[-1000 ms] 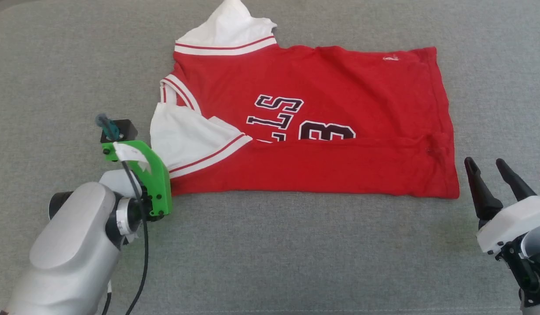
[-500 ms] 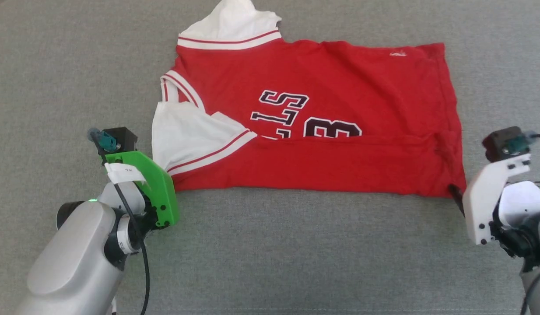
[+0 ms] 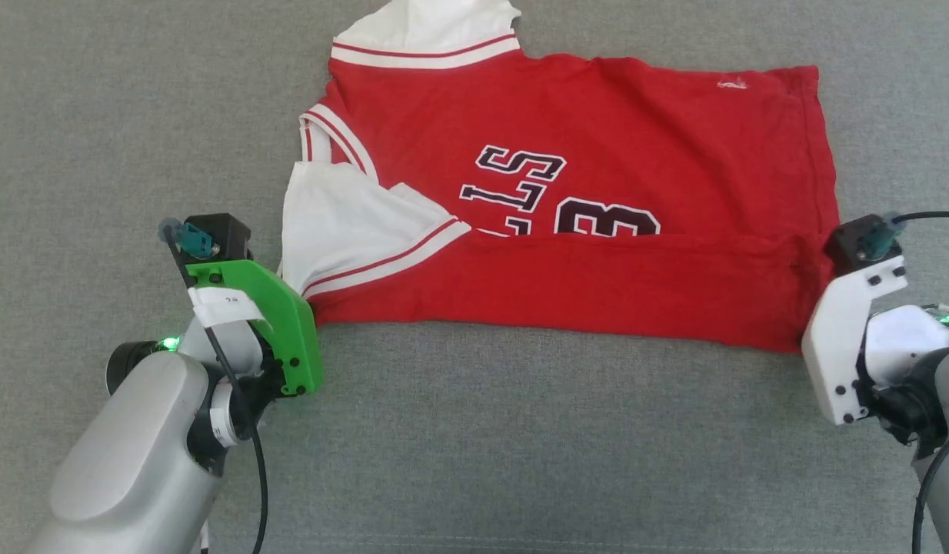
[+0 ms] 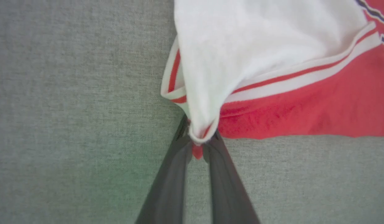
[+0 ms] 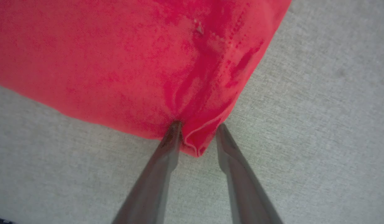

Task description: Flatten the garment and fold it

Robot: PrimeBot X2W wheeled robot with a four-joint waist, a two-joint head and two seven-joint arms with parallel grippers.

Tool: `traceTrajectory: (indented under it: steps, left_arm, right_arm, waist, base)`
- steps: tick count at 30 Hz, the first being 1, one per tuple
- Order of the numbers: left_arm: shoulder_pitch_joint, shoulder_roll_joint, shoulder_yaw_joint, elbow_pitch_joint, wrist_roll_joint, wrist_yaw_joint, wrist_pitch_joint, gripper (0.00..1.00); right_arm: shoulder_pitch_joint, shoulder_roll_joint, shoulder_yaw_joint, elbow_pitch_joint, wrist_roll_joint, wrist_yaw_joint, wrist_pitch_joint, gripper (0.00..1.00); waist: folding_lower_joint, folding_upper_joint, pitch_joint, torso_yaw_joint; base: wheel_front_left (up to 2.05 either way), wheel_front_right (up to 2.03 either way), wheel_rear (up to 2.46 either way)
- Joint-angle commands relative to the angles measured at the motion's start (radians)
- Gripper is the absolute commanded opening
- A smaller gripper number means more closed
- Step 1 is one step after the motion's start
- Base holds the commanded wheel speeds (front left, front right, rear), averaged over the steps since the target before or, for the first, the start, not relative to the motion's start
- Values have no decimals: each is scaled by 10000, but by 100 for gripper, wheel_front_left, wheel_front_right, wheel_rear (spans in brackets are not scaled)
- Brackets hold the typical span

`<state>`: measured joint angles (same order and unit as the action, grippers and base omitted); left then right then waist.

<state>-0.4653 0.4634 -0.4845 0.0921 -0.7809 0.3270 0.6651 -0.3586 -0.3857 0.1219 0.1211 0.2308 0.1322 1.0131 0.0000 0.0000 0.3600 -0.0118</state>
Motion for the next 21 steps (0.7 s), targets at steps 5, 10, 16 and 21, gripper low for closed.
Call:
traceTrajectory:
  steps: [5,10,16,21]
  left_arm:
    - [235,54,245,-35,-125,38,-259,0]
    - [435,243,614,-420,-264,151,-482,0]
    - [1095,656,820,-1178,-381,386,-353,0]
    - [2006,833,758,-1640,-487,652,-197,0]
  right_arm:
    - [107,37,-363,93,354,-15,-294,0]
    - [197,42,-905,-361,705,-15,-681,0]
    - [953,-114,-1255,-976,1043,-15,-528,0]
    - [1870,-19,-1496,-1217,1171,-15,-236,0]
  waist:
    - [0,0,-462,-16]
    - [0,0,-1112,22]
    - [0,0,-1735,36]
    - [0,0,-1845,-2]
  base:
    - [0,0,0]
    - [0,0,0]
    - [0,0,0]
    - [0,0,0]
